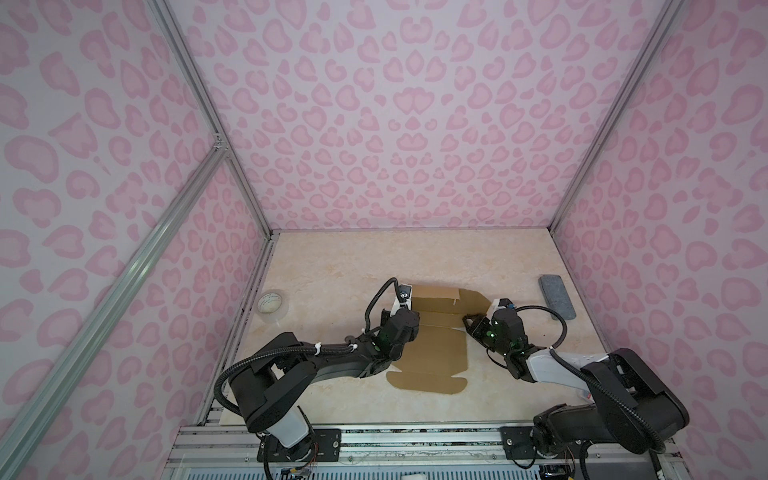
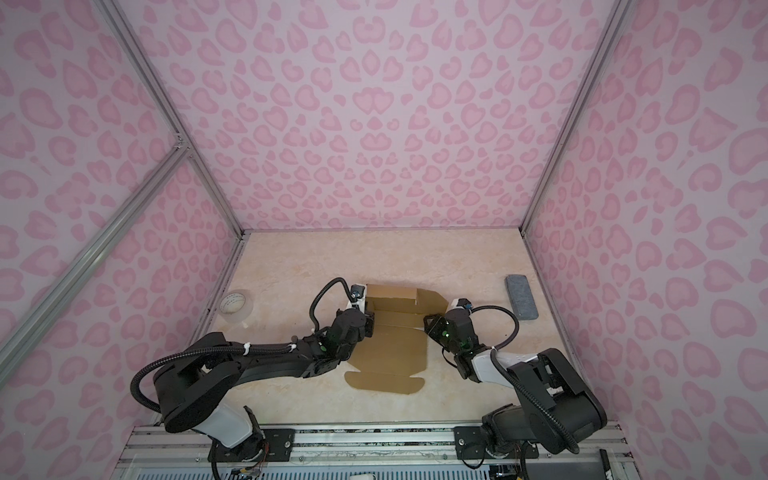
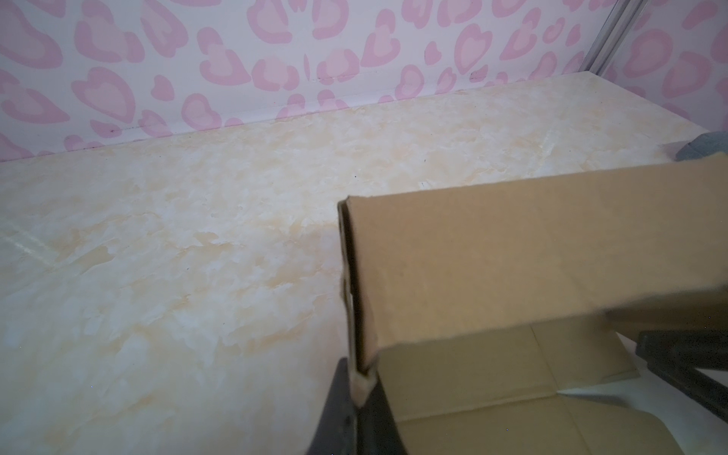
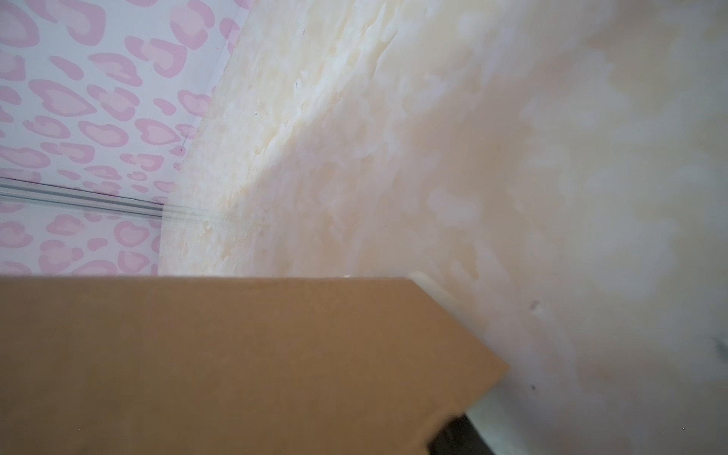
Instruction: Fold the paper box
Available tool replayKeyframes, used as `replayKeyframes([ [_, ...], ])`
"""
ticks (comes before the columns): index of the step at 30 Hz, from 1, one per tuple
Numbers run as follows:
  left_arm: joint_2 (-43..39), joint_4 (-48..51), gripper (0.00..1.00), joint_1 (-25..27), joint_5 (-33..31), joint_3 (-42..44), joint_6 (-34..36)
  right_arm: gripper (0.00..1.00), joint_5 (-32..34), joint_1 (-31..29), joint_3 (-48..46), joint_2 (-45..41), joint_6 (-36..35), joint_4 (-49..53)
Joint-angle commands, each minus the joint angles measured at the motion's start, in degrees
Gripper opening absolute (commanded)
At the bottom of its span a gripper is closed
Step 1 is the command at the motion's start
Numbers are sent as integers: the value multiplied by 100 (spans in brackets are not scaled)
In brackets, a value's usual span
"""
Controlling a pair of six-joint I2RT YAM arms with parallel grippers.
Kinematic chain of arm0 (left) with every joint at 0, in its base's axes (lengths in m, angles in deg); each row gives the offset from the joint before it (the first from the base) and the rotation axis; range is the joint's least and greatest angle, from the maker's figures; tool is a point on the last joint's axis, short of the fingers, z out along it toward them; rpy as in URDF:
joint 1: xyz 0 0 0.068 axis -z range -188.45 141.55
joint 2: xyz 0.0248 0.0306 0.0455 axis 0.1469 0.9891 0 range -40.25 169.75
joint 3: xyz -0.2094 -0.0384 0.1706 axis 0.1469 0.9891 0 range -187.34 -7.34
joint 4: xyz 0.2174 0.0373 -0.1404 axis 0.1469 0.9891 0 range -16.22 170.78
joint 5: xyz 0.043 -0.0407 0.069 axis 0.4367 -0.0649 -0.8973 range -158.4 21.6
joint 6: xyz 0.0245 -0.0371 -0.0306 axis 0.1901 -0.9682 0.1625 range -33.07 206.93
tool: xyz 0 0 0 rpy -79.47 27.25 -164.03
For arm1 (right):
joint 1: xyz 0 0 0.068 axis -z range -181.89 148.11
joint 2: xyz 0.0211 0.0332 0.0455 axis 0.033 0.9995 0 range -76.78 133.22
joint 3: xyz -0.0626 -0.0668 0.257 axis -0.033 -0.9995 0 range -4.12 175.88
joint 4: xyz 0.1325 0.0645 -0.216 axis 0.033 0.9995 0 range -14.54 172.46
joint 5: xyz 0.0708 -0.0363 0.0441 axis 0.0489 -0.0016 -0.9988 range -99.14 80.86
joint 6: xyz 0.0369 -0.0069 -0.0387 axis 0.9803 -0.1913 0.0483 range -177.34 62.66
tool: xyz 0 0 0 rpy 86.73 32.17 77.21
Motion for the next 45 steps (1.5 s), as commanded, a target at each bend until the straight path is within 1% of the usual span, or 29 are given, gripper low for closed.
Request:
replayKeyframes([
  [1, -51, -267, 2, -3, -61, 12, 1, 43, -82, -4, 38, 144, 29, -347],
  [8, -57, -275, 2, -3, -42, 13, 25, 42, -256, -19, 2, 301, 95, -783],
  [12, -59, -277, 2, 5, -33, 12, 25, 40, -378, -54, 5, 194, 119, -939],
  [18, -54, -276, 2, 5, -43, 13, 25, 39, -325, -228, 38, 37, -14, -977],
  [27, -65, -284, 2, 6, -50, 22, 16, 38, -388, -485, 118, 460, 125, -1415],
  [31, -65, -291, 2, 6, -50, 22, 15, 38, -341, -646, 178, 597, 138, -1491],
  [40, -69, -293, 2, 5, -50, 25, 22, 38, -244, -783, 183, 763, 117, -1550],
  [43, -76, -294, 2, 6, -72, 37, 16, 38, -200, -775, 102, 589, 135, -1526],
  [45, -76, -272, 2, 5, -97, 32, 4, 38, -177, -770, 108, 299, 25, -1232],
])
